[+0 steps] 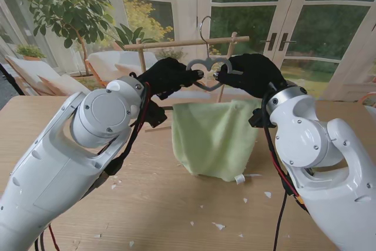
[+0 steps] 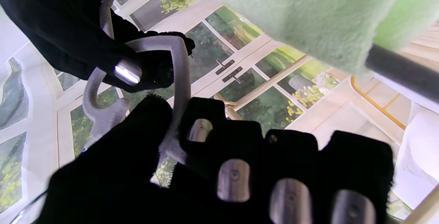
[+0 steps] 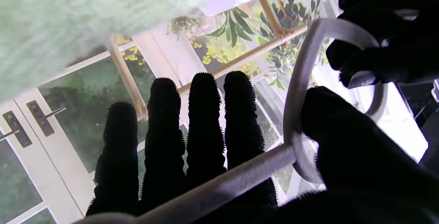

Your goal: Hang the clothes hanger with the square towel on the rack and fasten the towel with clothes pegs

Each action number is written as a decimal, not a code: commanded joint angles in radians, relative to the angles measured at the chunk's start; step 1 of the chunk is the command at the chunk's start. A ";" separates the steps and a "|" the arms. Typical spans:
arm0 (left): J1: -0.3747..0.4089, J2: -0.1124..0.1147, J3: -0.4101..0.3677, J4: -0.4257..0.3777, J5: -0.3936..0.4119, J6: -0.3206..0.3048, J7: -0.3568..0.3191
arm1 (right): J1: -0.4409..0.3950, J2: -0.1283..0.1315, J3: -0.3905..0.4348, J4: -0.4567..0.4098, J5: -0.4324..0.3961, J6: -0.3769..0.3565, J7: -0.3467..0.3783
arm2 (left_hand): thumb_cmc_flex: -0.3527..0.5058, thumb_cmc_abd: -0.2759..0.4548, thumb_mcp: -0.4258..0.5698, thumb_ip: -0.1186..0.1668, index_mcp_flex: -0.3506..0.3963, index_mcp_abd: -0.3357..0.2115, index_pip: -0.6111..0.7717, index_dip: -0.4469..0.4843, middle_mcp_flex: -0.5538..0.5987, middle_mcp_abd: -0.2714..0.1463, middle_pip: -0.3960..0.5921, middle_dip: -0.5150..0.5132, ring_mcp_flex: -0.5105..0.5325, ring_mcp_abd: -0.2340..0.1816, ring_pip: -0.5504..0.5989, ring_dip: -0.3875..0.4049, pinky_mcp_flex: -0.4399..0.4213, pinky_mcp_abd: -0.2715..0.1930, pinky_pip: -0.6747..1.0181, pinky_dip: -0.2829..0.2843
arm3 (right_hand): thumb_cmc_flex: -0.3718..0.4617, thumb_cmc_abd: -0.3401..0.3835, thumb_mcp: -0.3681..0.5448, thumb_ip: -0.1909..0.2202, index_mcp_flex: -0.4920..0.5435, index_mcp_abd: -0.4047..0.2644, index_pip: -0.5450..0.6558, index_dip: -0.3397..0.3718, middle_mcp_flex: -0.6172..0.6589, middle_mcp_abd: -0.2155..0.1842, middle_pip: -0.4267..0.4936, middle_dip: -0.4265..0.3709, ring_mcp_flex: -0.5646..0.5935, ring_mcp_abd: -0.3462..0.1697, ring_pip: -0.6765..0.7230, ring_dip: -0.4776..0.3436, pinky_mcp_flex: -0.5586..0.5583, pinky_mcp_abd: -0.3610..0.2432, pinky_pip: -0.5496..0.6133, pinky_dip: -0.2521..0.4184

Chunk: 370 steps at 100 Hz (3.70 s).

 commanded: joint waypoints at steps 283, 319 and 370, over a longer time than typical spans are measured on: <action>0.496 0.037 -0.226 0.064 0.253 -0.367 0.054 | 0.095 -0.080 -0.062 -0.006 0.084 0.372 -0.182 | 0.029 -0.103 0.159 0.028 -0.784 0.111 -0.973 -1.189 -1.002 0.146 -1.160 -0.700 -1.047 0.177 -1.526 -0.302 -1.137 0.030 -1.177 -0.542 | -0.064 0.025 0.344 0.300 0.503 0.028 0.683 0.650 0.512 0.048 0.958 0.676 0.577 -0.095 1.257 0.923 0.903 -0.238 1.184 1.081; 0.340 0.011 -0.099 0.267 0.044 -0.460 0.045 | 0.107 -0.073 -0.078 -0.013 0.089 0.361 -0.156 | 0.003 -0.260 0.305 -0.006 -0.877 -0.131 -1.021 -1.308 -1.113 0.032 -1.217 -0.723 -1.118 0.100 -1.596 -0.317 -1.146 -0.052 -1.347 -0.475 | -0.063 0.028 0.338 0.305 0.502 0.025 0.681 0.653 0.511 0.045 0.957 0.676 0.577 -0.100 1.256 0.924 0.904 -0.244 1.184 1.080; 0.272 -0.060 -0.039 0.378 -0.157 -0.365 0.168 | 0.133 -0.076 -0.063 -0.042 0.182 0.383 -0.141 | 0.697 0.061 -0.378 0.033 -0.305 0.031 -0.447 -0.902 -0.956 0.071 -1.000 -0.573 -1.103 0.100 -1.506 -0.245 -1.101 -0.067 -1.504 -0.331 | -0.060 0.030 0.335 0.310 0.502 0.025 0.680 0.656 0.512 0.044 0.958 0.676 0.577 -0.099 1.257 0.925 0.904 -0.247 1.184 1.079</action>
